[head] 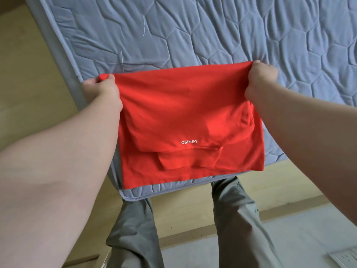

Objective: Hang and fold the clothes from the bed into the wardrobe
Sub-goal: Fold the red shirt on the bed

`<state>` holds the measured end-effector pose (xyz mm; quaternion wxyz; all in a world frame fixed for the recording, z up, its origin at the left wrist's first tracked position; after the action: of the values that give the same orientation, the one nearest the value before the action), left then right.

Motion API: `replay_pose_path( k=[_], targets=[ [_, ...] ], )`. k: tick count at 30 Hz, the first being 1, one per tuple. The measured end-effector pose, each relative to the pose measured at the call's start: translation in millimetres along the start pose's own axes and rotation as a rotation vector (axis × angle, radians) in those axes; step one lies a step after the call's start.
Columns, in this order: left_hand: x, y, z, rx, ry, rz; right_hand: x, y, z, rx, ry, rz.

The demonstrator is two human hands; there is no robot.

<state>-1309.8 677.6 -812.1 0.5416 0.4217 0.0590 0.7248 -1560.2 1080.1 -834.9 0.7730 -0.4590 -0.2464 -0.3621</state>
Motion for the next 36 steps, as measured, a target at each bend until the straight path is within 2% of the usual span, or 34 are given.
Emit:
replay_pose_path(
  k=[2,4,6,7,8,10,12,15,17,22,28,32,36],
  targets=[
    [3,5,-7,-0.203,-0.050,0.009,-4,0,1,0.090,0.020,0.027],
    [6,12,3,-0.407,0.105,-0.040,-1,-6,2,0.201,0.028,0.114],
    [34,33,4,-0.590,0.249,-0.286,3,-11,4,0.272,0.029,0.200],
    [54,44,-5,-0.678,0.246,-0.472,7,-11,8,0.311,0.034,0.242],
    [79,49,-17,-0.741,0.195,-0.664,10,-7,14,0.350,0.039,0.276],
    [125,46,-50,-0.827,-0.024,-0.939,18,11,28,0.391,0.035,0.268],
    [165,36,-89,-0.840,-0.329,-1.051,27,38,41,0.431,0.002,0.183],
    [213,22,-147,-0.897,-0.659,-1.084,39,77,60,0.497,-0.075,0.079],
    [237,25,-179,-0.884,-0.729,-1.086,41,97,69,0.543,-0.155,0.031],
    [272,60,-248,-0.896,-0.664,-1.094,31,119,79,0.611,-0.388,0.026],
    [268,63,-298,-1.257,-0.581,-0.960,33,142,78,0.750,-0.703,-0.107],
    [274,67,-306,-1.236,-0.515,-0.910,30,124,87,0.659,-0.705,-0.021],
    [283,99,-324,-1.011,-0.453,-0.831,1,81,124,0.600,-0.574,0.164]
  ],
)
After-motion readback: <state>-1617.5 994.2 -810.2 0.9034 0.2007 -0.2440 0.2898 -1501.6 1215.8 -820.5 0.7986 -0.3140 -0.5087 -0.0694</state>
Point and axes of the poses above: each hand's wrist, its own x-axis away from the middle knuckle, its own z-axis out of the back of the hand, y = z × x, the point moved 8 cm from there along -x, towards the middle knuckle, and after that the axes turned 5 degrees about -y, right-handed, at the moved point
